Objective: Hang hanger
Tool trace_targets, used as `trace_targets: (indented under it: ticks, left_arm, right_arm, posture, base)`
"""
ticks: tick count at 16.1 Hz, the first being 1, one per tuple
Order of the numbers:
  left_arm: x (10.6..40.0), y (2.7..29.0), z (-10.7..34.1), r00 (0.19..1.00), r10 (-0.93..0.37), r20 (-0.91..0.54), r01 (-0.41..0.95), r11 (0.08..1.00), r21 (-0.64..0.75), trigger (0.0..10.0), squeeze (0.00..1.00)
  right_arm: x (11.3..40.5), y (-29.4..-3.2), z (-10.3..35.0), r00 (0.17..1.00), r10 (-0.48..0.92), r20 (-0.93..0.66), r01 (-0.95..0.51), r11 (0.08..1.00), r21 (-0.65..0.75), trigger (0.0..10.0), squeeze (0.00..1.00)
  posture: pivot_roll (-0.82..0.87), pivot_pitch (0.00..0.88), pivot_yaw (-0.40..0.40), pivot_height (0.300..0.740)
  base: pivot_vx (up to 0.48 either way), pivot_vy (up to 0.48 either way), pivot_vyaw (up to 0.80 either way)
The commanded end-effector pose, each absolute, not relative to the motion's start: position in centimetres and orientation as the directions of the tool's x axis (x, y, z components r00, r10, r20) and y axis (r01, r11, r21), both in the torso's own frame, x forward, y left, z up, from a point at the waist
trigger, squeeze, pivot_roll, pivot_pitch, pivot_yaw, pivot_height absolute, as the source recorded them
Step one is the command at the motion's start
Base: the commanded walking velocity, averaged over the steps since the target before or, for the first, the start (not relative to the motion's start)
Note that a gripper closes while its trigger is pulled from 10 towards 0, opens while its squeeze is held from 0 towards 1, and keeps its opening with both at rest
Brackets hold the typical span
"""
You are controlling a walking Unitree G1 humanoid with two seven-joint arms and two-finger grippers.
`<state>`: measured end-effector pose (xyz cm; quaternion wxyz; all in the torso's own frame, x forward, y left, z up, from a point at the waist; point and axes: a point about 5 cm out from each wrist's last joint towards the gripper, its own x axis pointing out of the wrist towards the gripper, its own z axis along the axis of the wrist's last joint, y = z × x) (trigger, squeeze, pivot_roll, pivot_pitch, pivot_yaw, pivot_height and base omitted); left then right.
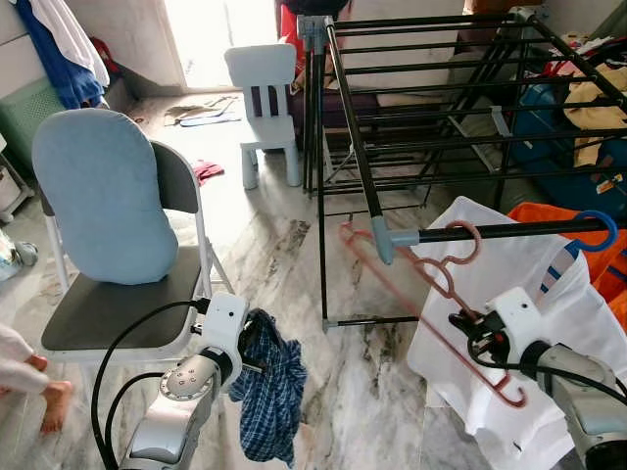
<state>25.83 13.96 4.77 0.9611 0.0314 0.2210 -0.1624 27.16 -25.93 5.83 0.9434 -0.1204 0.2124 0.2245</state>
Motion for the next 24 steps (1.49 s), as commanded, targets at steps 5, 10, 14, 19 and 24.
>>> trace_targets:
  ticks: [5,10,14,19,24]
  left_arm:
    - [25.9,14.0,5.0,0.850,-0.300,-0.434,0.334,0.943,0.003,10.0,0.00]
    - [25.9,14.1,5.0,0.853,-0.293,-0.432,0.326,0.945,0.003,10.0,0.00]
    - [25.9,14.0,5.5,0.877,-0.299,-0.376,0.318,0.948,-0.010,10.0,0.00]
    - [26.0,13.6,5.7,0.885,-0.305,-0.352,0.320,0.947,-0.018,10.0,0.00]
    - [25.8,14.1,5.8,0.905,-0.264,-0.334,0.279,0.960,-0.005,10.0,0.00]
  right_arm:
    - [27.1,-25.9,5.6,0.803,0.375,-0.464,-0.483,0.865,-0.136,0.0,0.00]
    - [28.2,-25.7,6.8,0.931,0.138,-0.338,-0.233,0.937,-0.260,1.3,0.00]
    - [26.8,-22.0,7.2,0.970,0.104,-0.221,-0.151,0.966,-0.210,10.0,0.00]
    - [25.0,-19.0,6.6,0.971,0.103,-0.216,-0.140,0.977,-0.164,10.0,0.00]
    - [24.6,-19.4,7.0,0.977,0.029,-0.209,-0.060,0.988,-0.144,10.0,0.00]
  posture:
    - [-0.14,0.000,0.034,0.740]
    - [-0.13,0.000,0.027,0.740]
    - [-0.14,0.000,0.026,0.740]
    - [-0.14,0.000,0.030,0.740]
    - [-0.14,0.000,0.029,0.740]
  base:
    - [0.000,0.000,0.00]
    - [0.000,0.000,0.00]
    - [0.000,0.000,0.00]
    - [0.000,0.000,0.00]
    - [-0.050,0.000,0.00]
